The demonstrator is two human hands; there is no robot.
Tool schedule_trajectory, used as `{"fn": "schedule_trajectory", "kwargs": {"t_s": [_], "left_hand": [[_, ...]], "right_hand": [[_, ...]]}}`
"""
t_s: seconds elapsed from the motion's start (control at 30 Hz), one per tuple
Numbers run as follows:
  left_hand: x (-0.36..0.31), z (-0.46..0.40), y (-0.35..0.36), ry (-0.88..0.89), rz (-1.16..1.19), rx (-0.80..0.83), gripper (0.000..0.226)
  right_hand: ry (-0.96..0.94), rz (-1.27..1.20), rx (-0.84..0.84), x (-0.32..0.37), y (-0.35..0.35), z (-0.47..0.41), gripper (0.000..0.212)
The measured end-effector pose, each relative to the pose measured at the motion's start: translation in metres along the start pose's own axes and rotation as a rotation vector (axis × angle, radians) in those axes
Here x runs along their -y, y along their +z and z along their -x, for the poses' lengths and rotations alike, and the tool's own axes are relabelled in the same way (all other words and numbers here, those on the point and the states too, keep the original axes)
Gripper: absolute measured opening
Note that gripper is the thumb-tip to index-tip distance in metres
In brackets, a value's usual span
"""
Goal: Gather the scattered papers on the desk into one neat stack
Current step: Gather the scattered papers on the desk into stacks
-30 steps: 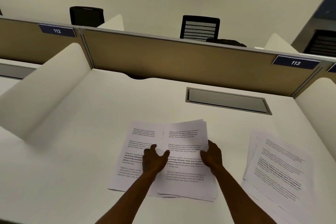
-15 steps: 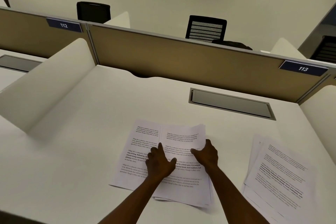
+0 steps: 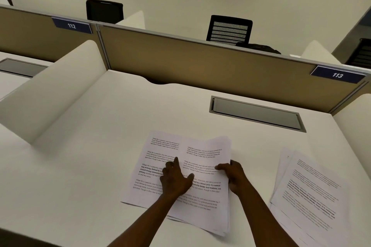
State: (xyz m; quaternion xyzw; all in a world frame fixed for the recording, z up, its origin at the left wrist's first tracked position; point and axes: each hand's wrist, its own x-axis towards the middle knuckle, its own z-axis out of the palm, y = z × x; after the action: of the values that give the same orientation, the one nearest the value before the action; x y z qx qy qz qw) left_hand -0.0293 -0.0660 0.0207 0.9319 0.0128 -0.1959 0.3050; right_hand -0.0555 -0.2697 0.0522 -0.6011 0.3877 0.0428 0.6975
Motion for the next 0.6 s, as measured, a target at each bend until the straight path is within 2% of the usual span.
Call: {"fn": "schedule_trajectory", "kwargs": {"t_s": [0.1,0.17,0.4,0.6], "left_hand": [[0.0,0.0,-0.001,-0.003,0.007,-0.001,0.099],[0.001,0.0,-0.001,-0.003,0.018,-0.004,0.098],[0.005,0.0,0.0,0.008,0.056,-0.009,0.093],[0.005,0.001,-0.011,0.059,0.117,-0.13,0.071]], "right_hand": [[-0.19,0.247,-0.002,-0.007,-0.005,0.004,0.038],[-0.27,0.27,-0.016,-0.01,-0.011,0.006,0.039],[-0.235,-0.009,-0.035,-0.002,-0.064,0.009,0.035],[-0.164,-0.224,-0.09,0.003,-0.096,0.01,0.053]]}}
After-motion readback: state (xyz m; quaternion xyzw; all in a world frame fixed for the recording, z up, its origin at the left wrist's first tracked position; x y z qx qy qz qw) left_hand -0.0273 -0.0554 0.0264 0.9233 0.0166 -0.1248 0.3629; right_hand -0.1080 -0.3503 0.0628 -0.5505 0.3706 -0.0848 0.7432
